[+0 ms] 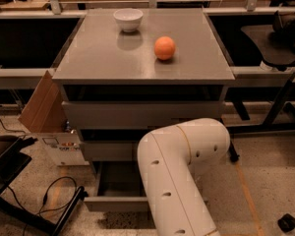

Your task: Open bottom drawer

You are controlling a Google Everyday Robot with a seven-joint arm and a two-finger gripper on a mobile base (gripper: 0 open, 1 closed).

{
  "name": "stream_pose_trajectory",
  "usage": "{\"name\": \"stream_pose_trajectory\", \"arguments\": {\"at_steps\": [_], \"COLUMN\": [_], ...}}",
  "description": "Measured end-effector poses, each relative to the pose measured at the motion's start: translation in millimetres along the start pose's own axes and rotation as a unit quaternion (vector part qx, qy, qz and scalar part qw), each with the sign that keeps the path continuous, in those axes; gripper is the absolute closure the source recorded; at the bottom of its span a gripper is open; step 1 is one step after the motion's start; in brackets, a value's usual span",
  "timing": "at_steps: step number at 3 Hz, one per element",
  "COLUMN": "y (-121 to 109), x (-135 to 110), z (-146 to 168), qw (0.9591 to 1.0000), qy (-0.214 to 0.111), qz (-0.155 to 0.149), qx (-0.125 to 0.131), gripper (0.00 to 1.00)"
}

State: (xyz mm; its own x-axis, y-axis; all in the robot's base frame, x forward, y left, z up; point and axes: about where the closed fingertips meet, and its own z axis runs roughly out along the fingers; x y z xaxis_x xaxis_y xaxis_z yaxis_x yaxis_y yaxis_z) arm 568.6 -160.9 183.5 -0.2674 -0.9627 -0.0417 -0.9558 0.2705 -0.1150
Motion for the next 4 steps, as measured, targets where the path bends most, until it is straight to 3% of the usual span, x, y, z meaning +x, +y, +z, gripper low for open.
{"name": "stream_pose_trajectory", "arguments": {"at_steps": [1,3,4], "y": [0.0,1.2,1.9], "x": [0.0,0.3,0.4], "z": [0.0,0.9,1.5], "qw": [1.0,1.0,1.0], "qy": [0.0,0.0,0.0], "qz": [0.0,0.0,0.0], "qx": [0.0,-0.001,-0.002], "gripper": [0.52,0.07,0.0]}}
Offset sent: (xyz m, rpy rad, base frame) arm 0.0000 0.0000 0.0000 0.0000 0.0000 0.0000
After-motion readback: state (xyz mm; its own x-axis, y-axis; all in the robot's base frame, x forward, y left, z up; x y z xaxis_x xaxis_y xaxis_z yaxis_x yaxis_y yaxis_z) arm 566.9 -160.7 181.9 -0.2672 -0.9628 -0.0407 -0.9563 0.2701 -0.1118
